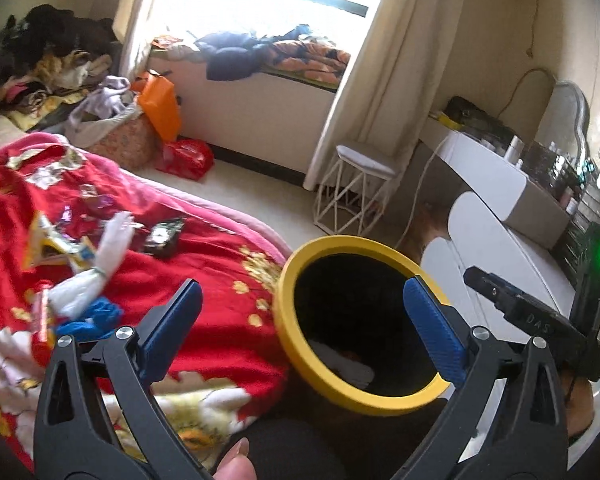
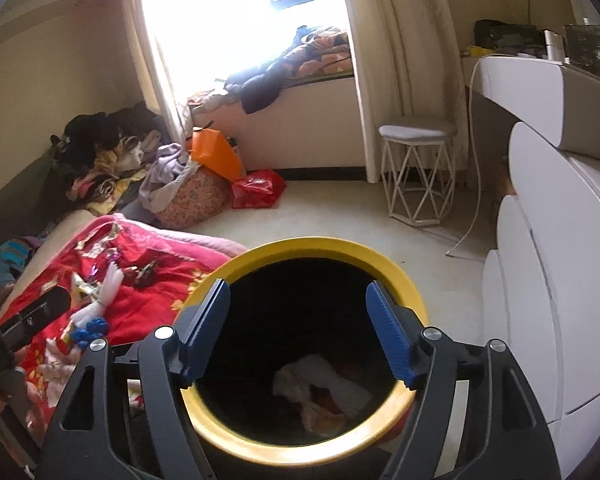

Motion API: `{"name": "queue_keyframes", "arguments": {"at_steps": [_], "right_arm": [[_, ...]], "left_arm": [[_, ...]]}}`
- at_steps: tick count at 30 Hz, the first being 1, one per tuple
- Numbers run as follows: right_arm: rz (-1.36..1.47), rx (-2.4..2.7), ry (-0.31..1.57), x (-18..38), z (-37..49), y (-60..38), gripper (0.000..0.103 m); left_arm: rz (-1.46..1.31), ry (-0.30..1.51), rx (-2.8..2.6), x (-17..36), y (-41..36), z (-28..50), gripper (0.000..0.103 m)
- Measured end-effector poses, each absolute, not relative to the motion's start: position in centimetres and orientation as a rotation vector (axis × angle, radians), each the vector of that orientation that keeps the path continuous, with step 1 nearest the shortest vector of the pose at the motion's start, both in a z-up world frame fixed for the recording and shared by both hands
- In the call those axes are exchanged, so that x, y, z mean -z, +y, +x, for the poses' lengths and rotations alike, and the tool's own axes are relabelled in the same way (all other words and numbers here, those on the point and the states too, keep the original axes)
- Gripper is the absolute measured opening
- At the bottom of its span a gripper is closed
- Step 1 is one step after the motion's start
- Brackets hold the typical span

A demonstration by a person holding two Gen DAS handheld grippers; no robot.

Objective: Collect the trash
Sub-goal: 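Open both tools to drop the wrapper and foam into the bin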

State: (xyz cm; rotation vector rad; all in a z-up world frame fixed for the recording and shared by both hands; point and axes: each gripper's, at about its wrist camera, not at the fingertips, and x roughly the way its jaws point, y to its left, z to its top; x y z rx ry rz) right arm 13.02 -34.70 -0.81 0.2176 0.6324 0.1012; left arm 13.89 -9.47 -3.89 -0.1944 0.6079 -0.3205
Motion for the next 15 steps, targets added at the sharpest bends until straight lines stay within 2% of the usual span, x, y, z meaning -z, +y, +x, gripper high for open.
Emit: {"name": "queue_keyframes", "arguments": {"at_steps": [12,15], "right_arm": [[0.166,-0.19,0.602,-1.3,12.0,-30.3,0.073],[0.169,-0.208,0.596,-1.7,11.6,-29.2,0.079]], "left_arm": [[-0.215,0.532,0.241,1.6,-5.1,11.8,0.093],[-0.217,0.523,0.225,1.3,-4.1,11.6,0.093]]}}
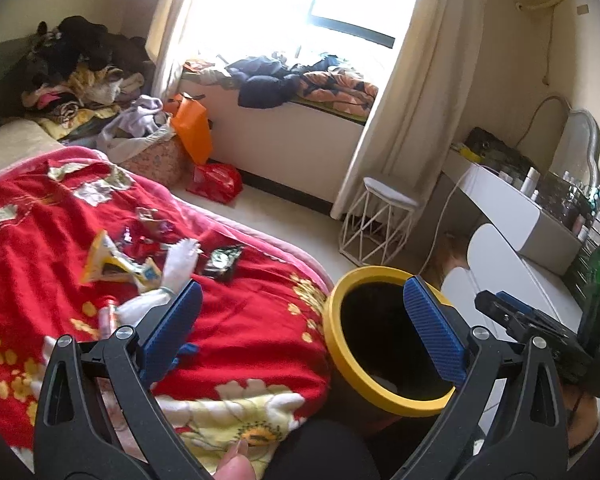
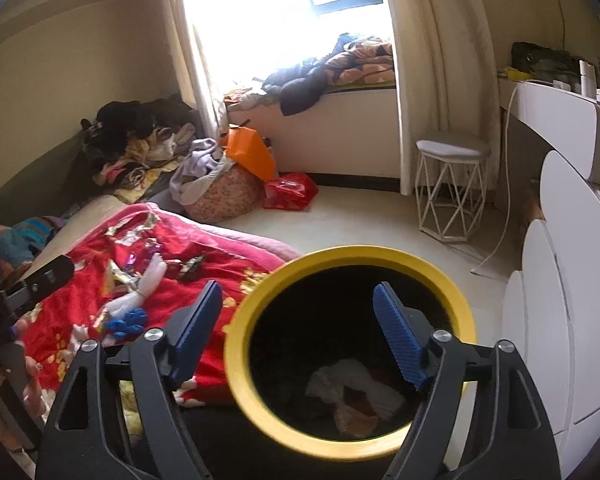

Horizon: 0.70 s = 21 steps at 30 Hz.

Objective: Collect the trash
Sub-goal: 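Open both tools to drop the wrapper and foam into the bin, then move both tools back toward the yellow chip bag on the bedspread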

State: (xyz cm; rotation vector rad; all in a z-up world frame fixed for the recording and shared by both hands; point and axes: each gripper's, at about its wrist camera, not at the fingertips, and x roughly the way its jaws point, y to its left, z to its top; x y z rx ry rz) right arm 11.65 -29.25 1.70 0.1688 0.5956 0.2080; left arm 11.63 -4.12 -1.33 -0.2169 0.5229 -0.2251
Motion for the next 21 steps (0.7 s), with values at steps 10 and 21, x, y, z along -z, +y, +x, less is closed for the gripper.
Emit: {"name": "queue_keyframes", "arguments": {"at_steps": [10,21], "right_arm": [[0.128,-0.297,0.608,-2.6,11.7,-24.7,0.081],[0.073,-0.389,0.61,-3.4,12.6,-19.6,0.081]], "left_arm": [[-0.243,0.493,0.169,0.7,-0.3,11.1,0.093],[-0.266,0.472,0.082,0.9,4.3,10.6,0.093]]}}
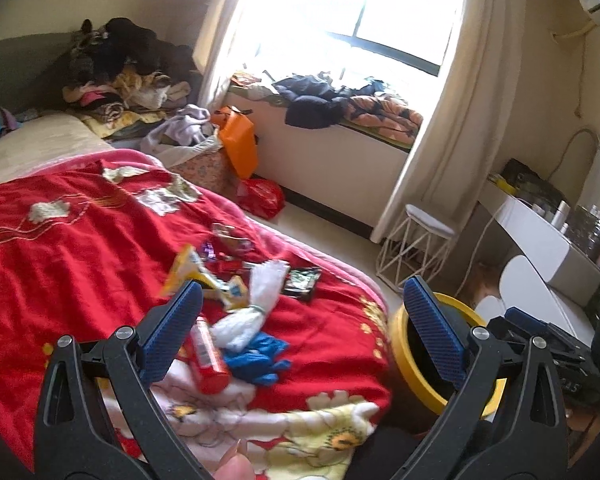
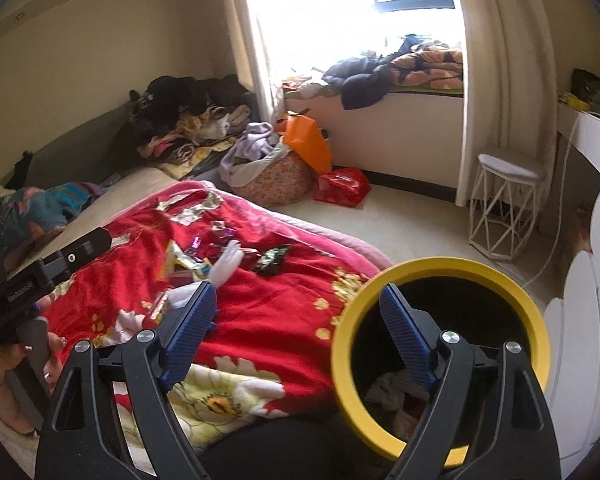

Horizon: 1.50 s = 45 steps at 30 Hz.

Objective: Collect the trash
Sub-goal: 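Move both tools back toward the yellow chip bag on the bedspread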

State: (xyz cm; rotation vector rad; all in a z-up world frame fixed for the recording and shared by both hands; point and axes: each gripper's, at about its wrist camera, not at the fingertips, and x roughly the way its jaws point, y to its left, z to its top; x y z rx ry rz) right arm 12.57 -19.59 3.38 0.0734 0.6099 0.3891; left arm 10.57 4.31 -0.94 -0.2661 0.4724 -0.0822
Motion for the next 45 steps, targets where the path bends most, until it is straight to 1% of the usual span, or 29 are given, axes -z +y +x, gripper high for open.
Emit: {"name": "queue_keyframes", "arguments": {"at_steps": [12,21,29,36,40,42,45], "right_arm": [[0.015,-0.457,0.616,-3.3,14.2,-14.7,0.081],[0.005,-0.48,0.65,-1.8,17.1,-11.9,0.081],[0.026,-0.48,0.713,0.3,21.5,-10.3,0.081],[0.055,-0.497,0.778,2.3,25.5,-8.7,0.081],[0.058,-0.519,0.814,3.4,27.2,-7.3,0.076],[0.058,-0.529,0.834,3.9,28.0,-6.4,0.072],[0.056,-0.54,0.86,4.7,29.0,-5.3,0.069]], "left_arm": [[-0.316,0.462,-0.017,1.8,9.8,10.1,0.093],[-0.353,0.5,-0.08,3.7,13.6,10.8,0.093],[-0.351,0.556,-0.09,5.2,16.1,13.3,0.093],[-0.31,0.614,-0.047,6.6,16.1,16.4,0.093],[-0.302,0.665,-0.003,7.8,15.9,18.8,0.092],[-0.299,0.684,0.006,8.3,16.0,19.7,0.089],[-0.318,0.72,0.028,9.2,16.3,21.4,0.083]]}}
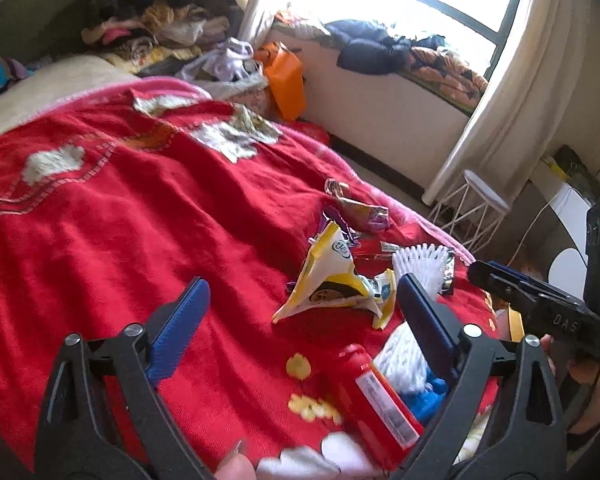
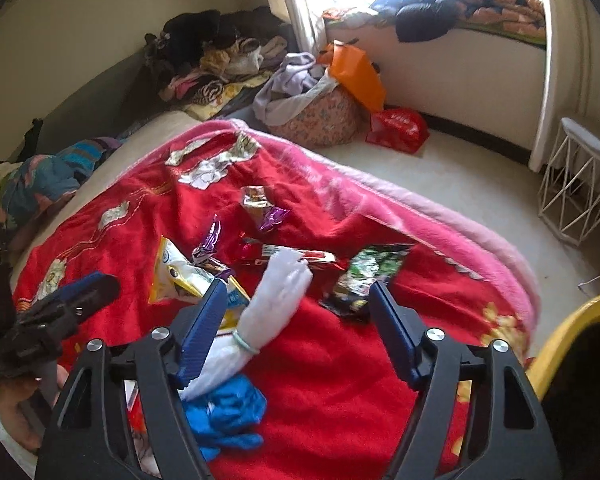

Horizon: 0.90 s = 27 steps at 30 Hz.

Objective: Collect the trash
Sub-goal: 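Move both tools back toward the yellow chip bag on the bedspread, then grasp the yellow chip bag with the left tool while the right tool grasps the white plastic bag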

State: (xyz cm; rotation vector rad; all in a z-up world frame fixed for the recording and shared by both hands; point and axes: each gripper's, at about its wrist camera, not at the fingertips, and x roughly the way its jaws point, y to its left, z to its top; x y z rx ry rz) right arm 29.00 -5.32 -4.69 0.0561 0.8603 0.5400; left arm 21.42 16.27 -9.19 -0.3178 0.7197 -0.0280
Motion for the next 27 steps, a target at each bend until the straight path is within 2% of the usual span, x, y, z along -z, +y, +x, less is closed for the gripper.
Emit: {"name": "queue_keyframes", "arguments": {"at_steps": [6,9,10,11,14,18,23,27], "right_arm": [[0.061,-0.546,0.917,6.3,30.7,-3.5,0.062],[0.08,-0.552,0.941,6.9,31.2,-3.2,0.054],[0.082,-0.553,0.945,7.1,31.3,-3.0,0.045],[0.084,-0.557,0.952,7.3,31.3,-2.9,0.032],[0.091,-0.563,0.952,7.3,31.0,-3.0,0.018],[0.086,-0.574,0.926,6.6,30.2,-3.5,0.016],[0.092,-0.57,0.882,5.4,29.3,-4.4,0.015],[0.1,-0.563,0.855,4.5,28.6,-5.2,0.015]], "left_arm": [[-0.347,0.764,0.078,10.5,16.3,23.6,0.074],[-0.362,0.78,0.095,11.0,16.3,24.3,0.068],[-0.361,0.787,0.101,11.2,16.2,24.5,0.067],[-0.357,0.796,0.11,11.4,16.1,24.7,0.063],[-0.368,0.809,0.118,11.8,15.9,24.9,0.051],[-0.371,0.809,0.134,11.8,15.6,24.8,0.036],[-0.346,0.807,0.134,11.2,14.9,24.5,0.027],[-0.317,0.782,0.136,10.2,14.4,23.9,0.024]]}}
